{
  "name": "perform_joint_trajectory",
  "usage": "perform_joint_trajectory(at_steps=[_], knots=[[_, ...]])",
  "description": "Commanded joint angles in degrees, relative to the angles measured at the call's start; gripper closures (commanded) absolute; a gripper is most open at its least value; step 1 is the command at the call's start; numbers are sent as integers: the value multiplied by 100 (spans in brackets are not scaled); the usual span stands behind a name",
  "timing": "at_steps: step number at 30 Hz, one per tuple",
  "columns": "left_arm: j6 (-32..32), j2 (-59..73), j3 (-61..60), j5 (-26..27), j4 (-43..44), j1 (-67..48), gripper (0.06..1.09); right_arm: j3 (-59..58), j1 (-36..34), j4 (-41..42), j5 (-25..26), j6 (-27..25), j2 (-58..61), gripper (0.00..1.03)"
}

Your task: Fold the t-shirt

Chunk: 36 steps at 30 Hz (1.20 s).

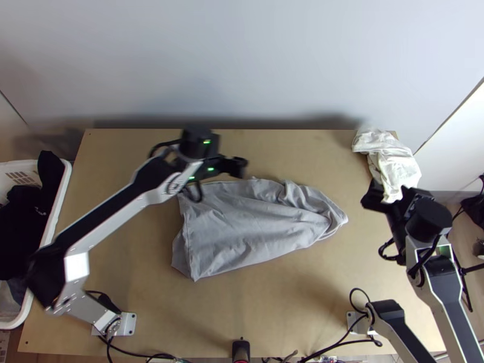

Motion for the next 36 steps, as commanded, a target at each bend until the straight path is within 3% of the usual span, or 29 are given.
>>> perform_joint_trajectory(at_steps=[1, 12, 21, 36], knots=[[132, -1016, -1252, -142, 113, 530, 11, -582, 185, -356, -191, 50, -289, 5], [62, -2282, -2228, -177, 51, 1206, 11, -925, 897, -690, -921, 586, -113, 5], [405, -3495, -3362, -168, -45, 1997, 11, -635, 1802, -585, -1176, 665, 581, 5], [343, -4646, -4328, -159, -256, 2736, 11, 728, 3112, -22, -1290, 1017, 2778, 5]])
